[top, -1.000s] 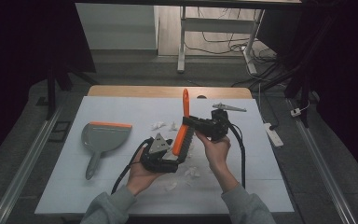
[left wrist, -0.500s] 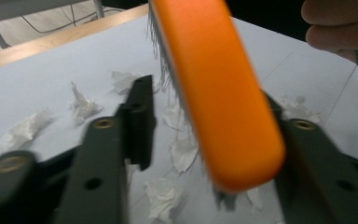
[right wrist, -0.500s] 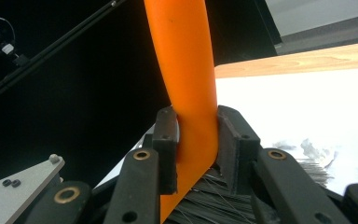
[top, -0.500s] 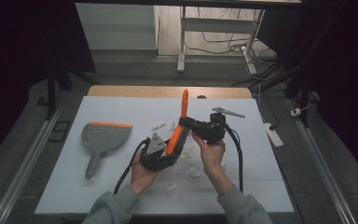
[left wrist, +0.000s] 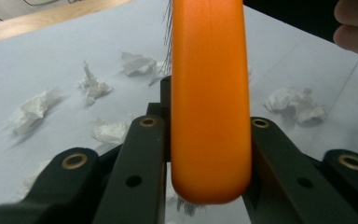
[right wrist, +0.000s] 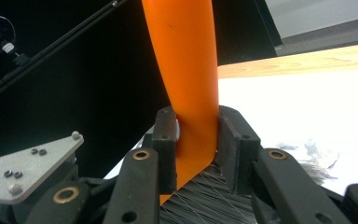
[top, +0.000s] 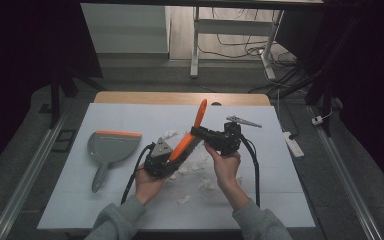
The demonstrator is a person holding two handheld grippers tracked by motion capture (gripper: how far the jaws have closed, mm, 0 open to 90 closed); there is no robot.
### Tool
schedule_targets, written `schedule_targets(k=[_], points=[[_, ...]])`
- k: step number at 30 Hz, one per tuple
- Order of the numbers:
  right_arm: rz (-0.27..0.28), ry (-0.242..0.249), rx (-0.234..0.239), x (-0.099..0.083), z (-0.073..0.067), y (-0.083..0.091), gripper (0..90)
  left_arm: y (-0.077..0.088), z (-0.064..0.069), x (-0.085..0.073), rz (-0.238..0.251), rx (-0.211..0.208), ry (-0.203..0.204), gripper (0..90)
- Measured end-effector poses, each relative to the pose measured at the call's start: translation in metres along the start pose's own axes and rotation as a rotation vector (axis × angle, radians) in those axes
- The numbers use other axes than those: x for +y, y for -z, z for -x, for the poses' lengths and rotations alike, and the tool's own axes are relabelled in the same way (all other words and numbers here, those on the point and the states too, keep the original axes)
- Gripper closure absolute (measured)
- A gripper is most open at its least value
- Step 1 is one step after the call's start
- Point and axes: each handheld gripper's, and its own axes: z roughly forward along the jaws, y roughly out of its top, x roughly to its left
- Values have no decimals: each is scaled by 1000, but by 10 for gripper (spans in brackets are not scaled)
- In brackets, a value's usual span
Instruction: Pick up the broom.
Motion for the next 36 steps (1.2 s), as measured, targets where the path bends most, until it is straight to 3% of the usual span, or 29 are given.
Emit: schedule_targets(k=[3,6,7,9,15,21,30,36], points=[[6,8,8,1,-2,0,693,5,-2,3,-7,-1,-18,778],[0,31,10,2,-4,0,673,10,-5,6,-18,-29,-24,780],[-2,44,3,3,-5,1,651,11,-7,6,-23,-48,-26,781],[-1,84,-15,4,-8,3,586,14,-10,6,-36,-42,-35,781],[-83,183,-41,11,-9,14,451,23,-23,7,-92,-55,-39,781],[-129,275,-55,13,-9,24,435,28,-29,10,-127,-95,-38,781],[-214,386,-66,15,-12,48,422,29,-31,15,-185,-112,-96,784],[-272,488,-87,20,-16,61,419,26,-31,25,-270,-131,-152,784]])
